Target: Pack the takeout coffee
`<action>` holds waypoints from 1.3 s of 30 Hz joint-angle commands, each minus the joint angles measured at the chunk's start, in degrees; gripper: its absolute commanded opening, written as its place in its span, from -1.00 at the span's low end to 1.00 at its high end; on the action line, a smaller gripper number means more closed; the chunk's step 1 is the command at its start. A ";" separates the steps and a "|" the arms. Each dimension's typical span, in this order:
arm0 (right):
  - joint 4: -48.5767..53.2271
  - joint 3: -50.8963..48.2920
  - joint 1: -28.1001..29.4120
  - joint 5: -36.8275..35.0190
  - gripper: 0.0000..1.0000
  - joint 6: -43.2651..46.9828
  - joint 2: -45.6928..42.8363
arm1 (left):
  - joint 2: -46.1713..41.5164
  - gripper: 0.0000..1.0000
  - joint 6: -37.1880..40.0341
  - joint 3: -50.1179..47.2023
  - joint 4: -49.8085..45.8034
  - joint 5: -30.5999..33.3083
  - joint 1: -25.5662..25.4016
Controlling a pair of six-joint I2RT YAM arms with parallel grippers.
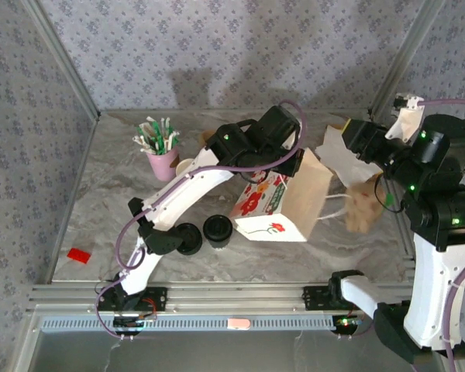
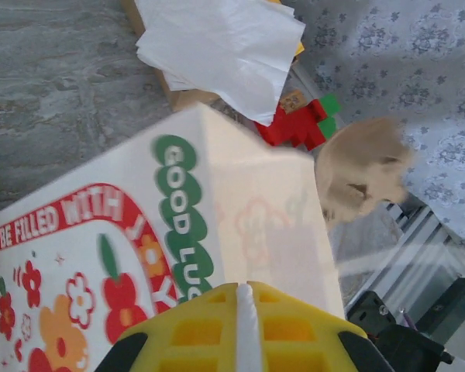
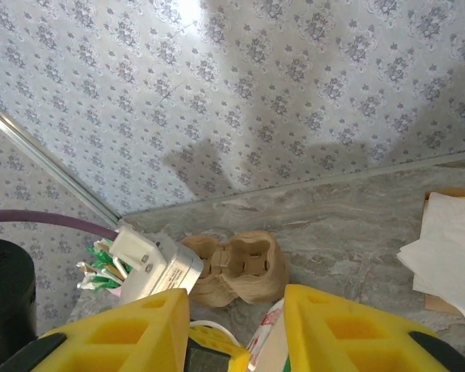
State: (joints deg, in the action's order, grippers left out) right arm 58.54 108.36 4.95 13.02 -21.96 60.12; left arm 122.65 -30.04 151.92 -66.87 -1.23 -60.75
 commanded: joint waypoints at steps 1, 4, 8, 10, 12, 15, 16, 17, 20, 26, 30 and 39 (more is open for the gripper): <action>0.76 -2.22 -0.76 -0.78 -0.18 1.14 -0.55 | 0.40 -1.00 -0.57 1.81 0.81 -2.71 1.40; 1.97 -4.99 -1.86 -0.38 -0.11 1.04 -0.22 | -0.57 -1.00 -0.46 0.94 -1.48 -3.76 4.93; 4.48 -6.68 -3.38 -0.90 0.03 0.25 0.43 | -3.73 -0.96 -1.60 -4.39 1.26 -8.44 9.66; 6.45 -6.91 -4.34 -1.82 0.10 -0.06 1.02 | -4.52 -0.86 -2.74 -6.91 3.66 -12.58 11.58; 9.03 -7.42 -5.63 -2.40 0.21 -0.19 1.65 | -3.95 -0.77 -3.85 -7.64 4.22 -16.34 13.33; 12.63 -9.09 -8.14 -3.53 0.30 -1.09 1.89 | -2.72 -0.67 -3.84 -7.19 3.60 -18.59 14.66; 13.43 -10.07 -9.00 -3.65 0.33 -1.18 1.69 | -2.52 -0.64 -3.66 -6.90 3.48 -18.88 14.85; 14.20 -11.02 -10.06 -3.77 0.35 -1.12 1.43 | -2.50 -0.60 -3.47 -6.62 3.38 -18.89 14.90; 16.31 -14.40 -13.09 -4.48 0.40 -0.86 0.67 | -2.55 -0.47 -3.05 -5.72 2.42 -18.74 15.12; 18.18 -22.00 -16.04 -10.30 0.48 -0.15 -0.69 | -5.42 0.12 -0.84 -5.76 0.12 -13.36 15.05; 18.96 -26.59 -17.84 -14.79 0.65 0.47 -1.40 | -8.90 0.44 0.69 -5.75 0.46 -9.00 15.13; 17.77 -33.92 -22.94 -22.05 0.88 -5.30 -0.74 | -17.27 0.80 3.37 -8.26 1.08 -1.21 15.22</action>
State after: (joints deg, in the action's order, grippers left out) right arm 75.66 76.01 -16.21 -4.40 -23.86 59.31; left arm 109.23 -28.51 144.14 -66.00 -6.26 -45.47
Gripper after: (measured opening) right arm 0.931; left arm 0.894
